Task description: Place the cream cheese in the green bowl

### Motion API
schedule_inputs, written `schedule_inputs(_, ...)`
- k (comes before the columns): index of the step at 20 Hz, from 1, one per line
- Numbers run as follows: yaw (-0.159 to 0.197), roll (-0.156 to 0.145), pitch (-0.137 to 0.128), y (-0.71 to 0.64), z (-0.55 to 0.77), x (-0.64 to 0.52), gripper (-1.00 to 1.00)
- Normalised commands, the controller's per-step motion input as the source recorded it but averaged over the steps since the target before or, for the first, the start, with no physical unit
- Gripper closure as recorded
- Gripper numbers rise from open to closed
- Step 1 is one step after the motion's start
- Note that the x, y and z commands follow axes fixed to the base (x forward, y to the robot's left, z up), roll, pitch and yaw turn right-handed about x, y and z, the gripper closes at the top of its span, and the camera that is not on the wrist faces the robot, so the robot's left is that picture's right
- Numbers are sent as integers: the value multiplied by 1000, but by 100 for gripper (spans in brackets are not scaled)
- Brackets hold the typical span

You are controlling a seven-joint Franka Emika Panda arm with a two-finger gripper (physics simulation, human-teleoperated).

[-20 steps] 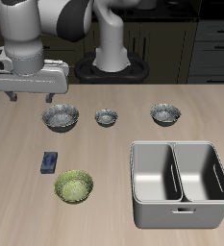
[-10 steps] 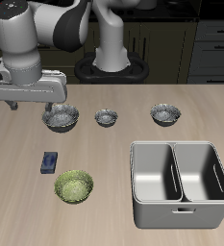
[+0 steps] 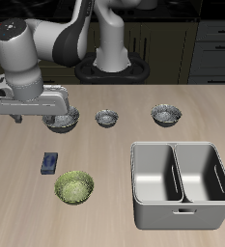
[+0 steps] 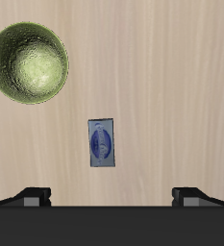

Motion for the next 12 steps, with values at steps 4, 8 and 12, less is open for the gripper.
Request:
schedule_inputs(4, -36, -19, 3, -56, -249, 5, -100)
schedule_inputs(8, 4, -5, 0, -23, -246, -30, -100)
schedule_inputs(12, -1, -14, 36, -11, -399, 20, -100)
